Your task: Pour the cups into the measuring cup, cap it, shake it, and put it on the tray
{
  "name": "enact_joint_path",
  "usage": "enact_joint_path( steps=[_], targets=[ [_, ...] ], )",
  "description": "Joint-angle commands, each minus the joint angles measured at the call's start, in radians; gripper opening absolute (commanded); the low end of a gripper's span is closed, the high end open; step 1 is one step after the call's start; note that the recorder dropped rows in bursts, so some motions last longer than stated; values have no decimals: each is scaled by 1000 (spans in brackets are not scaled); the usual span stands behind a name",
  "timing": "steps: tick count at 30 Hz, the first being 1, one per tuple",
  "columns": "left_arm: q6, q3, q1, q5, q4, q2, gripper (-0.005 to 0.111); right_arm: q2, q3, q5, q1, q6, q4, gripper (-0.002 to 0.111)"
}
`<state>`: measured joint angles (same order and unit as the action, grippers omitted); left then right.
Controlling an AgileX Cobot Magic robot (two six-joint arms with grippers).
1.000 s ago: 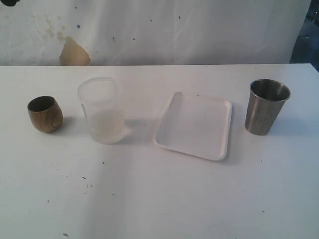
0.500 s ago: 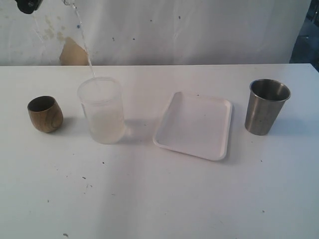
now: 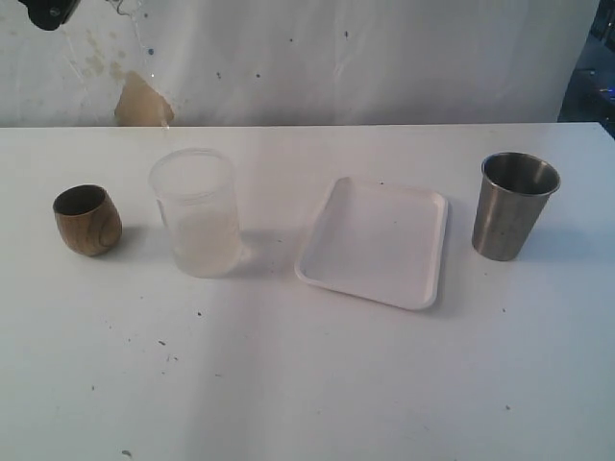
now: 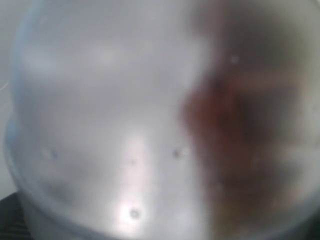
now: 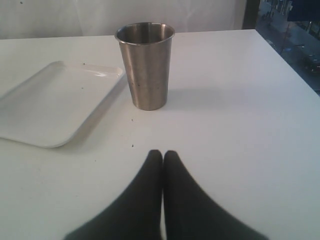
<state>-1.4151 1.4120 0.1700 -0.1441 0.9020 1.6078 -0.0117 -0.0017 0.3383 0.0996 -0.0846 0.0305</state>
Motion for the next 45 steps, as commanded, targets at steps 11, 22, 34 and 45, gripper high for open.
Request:
enact_joint_path(
  steps=[11, 22, 34, 45],
  targets=[
    [30, 13, 6, -19, -7, -11, 0, 1, 2, -4, -1, 1, 4, 0],
    [47, -117, 33, -22, -48, 70, 0, 1, 2, -4, -1, 1, 4, 0],
    [424, -176, 201, -284, -329, 228, 0, 1, 2, -4, -1, 1, 4, 0],
    [1903, -28, 259, -153, -902, 145, 0, 1, 2, -4, -1, 1, 4, 0]
  ],
)
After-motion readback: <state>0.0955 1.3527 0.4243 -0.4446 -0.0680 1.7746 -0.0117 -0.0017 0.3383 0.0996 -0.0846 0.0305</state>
